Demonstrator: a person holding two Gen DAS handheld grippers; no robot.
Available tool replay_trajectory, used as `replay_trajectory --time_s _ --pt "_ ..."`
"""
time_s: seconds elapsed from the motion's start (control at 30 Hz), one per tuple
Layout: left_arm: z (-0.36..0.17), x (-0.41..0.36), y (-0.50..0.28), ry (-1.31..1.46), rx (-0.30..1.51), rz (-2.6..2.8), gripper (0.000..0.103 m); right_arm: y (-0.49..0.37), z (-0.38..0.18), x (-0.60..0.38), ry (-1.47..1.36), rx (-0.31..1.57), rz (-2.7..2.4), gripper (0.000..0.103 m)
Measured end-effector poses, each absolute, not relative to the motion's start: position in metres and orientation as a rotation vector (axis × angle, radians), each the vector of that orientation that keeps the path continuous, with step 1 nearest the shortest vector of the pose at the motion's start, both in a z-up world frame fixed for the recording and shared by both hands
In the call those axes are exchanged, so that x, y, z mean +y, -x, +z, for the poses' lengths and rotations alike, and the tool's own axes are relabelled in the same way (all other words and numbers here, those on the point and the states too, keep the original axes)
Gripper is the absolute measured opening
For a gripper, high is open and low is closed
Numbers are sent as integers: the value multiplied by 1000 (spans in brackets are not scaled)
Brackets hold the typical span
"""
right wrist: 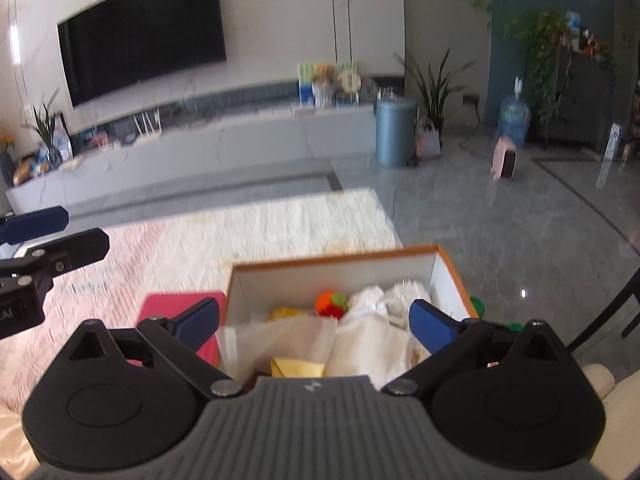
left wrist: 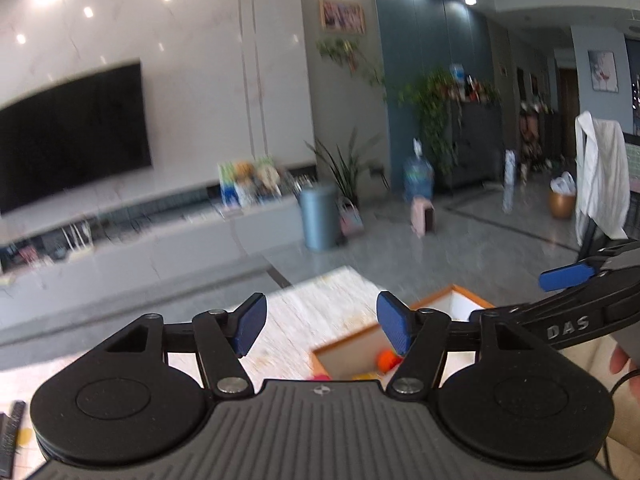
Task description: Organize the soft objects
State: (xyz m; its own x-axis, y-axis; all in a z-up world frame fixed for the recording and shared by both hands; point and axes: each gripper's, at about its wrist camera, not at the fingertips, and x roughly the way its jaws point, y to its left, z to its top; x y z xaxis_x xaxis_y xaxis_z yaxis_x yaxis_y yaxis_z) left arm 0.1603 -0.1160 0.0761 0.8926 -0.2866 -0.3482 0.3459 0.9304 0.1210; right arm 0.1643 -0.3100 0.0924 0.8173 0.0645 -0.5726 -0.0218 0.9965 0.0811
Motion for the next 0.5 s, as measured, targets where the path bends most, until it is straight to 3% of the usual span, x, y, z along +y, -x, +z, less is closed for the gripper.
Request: replay_trajectory --time_s 0.17,0.23,0.4,0.5 --pt "72 -93 -131 -165 244 -260 78 -125 97 -283 -44 468 52 100" --pt "67 -82 -120 -134 217 -224 84 -110 95 -273 -43 435 46 100" --pt "53 -67 -96 -118 173 -152 88 -78 83 -252 -61 387 62 100" --pt "43 -58 -86 -110 160 -90 98 -61 69 -235 -39 343 66 100"
